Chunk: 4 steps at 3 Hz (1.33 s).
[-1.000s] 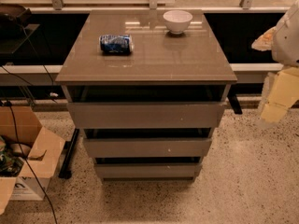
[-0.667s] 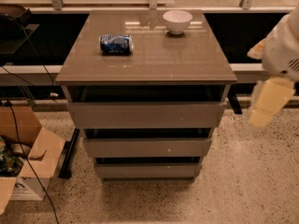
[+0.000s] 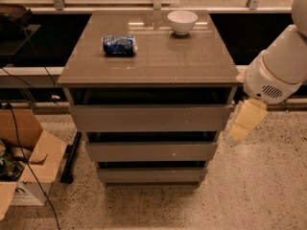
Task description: Open top drawer
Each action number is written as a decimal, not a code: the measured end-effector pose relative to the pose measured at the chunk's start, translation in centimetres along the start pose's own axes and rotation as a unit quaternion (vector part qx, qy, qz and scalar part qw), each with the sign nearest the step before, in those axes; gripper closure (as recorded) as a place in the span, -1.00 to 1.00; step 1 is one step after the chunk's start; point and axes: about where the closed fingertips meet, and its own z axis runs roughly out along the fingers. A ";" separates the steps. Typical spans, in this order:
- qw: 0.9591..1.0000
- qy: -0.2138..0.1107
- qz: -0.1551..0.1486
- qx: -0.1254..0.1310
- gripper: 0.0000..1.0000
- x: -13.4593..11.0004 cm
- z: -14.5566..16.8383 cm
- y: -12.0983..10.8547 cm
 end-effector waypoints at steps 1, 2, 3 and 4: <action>1.000 -0.017 0.006 0.001 -1.00 -0.3 2.1 -0.4; 0.999 -0.048 0.009 -0.005 -1.00 -1.1 5.6 -1.2; 0.996 -0.087 0.012 -0.011 -1.00 -1.7 8.9 -2.5; 0.996 -0.090 0.014 -0.005 -1.00 -1.8 9.3 -2.3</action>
Offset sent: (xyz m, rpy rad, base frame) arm 0.0522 0.0295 -0.0835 0.1710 -0.0443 0.0047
